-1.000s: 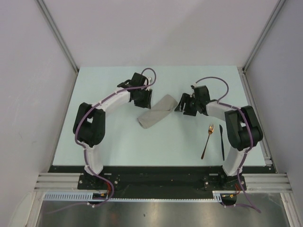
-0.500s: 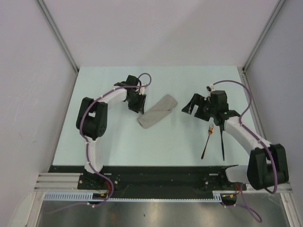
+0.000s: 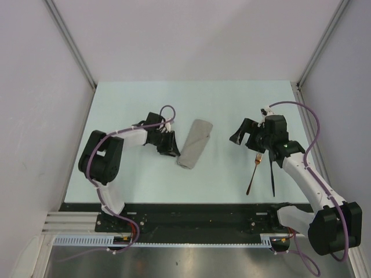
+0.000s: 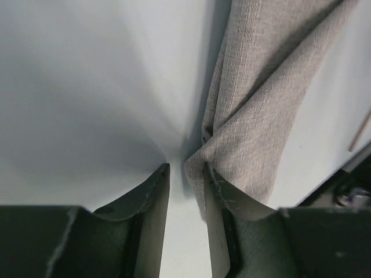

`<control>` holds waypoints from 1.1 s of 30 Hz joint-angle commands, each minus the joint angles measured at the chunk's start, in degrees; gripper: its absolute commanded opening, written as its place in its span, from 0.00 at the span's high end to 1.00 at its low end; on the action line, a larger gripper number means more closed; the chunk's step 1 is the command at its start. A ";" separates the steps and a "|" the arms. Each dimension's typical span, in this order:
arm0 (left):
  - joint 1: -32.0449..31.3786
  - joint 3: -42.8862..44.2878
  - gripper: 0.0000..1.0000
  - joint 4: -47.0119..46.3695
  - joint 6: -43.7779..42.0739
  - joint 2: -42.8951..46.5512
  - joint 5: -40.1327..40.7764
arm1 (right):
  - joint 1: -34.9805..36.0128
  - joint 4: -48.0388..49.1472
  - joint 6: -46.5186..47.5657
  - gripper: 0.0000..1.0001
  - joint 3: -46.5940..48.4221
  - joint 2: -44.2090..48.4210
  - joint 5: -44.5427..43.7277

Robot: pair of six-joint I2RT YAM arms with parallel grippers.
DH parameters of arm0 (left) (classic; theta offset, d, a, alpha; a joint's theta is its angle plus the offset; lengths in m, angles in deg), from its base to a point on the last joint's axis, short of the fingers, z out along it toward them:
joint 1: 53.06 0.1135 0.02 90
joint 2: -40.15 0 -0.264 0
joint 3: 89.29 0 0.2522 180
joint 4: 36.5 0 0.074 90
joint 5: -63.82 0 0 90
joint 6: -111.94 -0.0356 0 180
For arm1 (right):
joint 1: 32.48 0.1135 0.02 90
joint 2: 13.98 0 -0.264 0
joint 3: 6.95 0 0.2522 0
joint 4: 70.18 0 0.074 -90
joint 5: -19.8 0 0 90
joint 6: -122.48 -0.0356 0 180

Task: Fold the napkin into a case and place the utensils inside
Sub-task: Move the smaller rectangle folded napkin to the center of the board, then pick up the fork from the center of the board.

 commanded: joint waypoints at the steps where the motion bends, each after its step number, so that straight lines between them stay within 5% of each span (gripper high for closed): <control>1: -3.97 -11.53 0.64 -12.74 14.80 6.41 -6.83 | -0.10 -3.22 1.87 0.00 -0.31 1.54 -2.74; 6: -12.49 -16.37 0.64 -13.55 20.45 12.66 1.58 | -0.97 -8.30 3.19 0.00 0.56 -0.03 -7.48; 13: -12.69 -18.39 0.58 -5.46 20.10 26.19 15.05 | -8.43 -12.70 2.67 0.00 0.48 -2.14 -2.21; 25: -12.69 -20.06 0.53 -2.21 17.11 46.41 7.85 | -9.60 -17.99 -0.14 0.28 -2.07 -10.66 -16.89; 33: -12.86 -24.98 0.64 -14.67 20.01 42.39 -1.01 | -3.53 -14.73 -4.01 0.37 -6.11 -12.25 -19.89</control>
